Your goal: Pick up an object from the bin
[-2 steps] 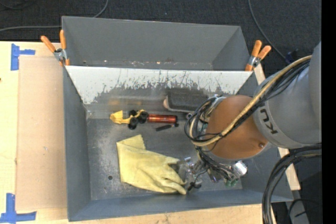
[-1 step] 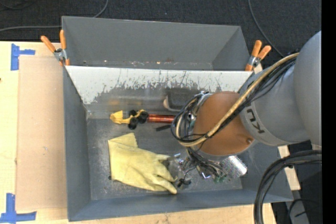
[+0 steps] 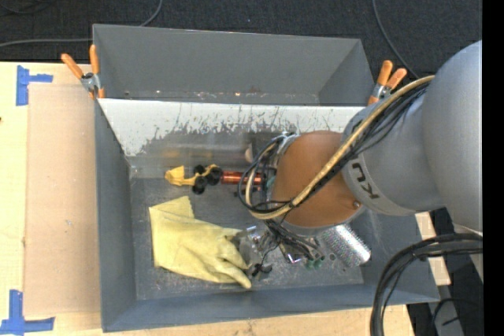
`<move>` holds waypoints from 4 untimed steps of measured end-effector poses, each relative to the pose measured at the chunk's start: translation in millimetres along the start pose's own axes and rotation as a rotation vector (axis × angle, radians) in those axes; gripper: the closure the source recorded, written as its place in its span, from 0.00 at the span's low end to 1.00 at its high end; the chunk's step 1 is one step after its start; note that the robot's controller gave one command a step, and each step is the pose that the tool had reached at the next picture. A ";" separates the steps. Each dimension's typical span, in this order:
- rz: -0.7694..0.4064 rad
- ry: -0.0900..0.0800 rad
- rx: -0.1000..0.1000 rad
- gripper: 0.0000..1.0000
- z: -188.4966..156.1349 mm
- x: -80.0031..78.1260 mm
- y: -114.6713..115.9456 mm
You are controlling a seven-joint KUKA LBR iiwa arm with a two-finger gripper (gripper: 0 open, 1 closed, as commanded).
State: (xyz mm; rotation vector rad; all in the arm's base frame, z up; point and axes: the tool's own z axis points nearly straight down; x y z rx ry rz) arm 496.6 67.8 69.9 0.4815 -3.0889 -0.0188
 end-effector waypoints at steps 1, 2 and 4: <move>-0.039 0.002 -0.002 1.00 -1.1 -3.9 82.0; -0.048 0.003 0.004 1.00 1.3 -22.0 65.2; -0.115 0.007 0.004 1.00 -0.7 -18.1 117.2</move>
Offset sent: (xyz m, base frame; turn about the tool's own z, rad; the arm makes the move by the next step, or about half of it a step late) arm 0.0010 0.0685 0.0001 -0.0492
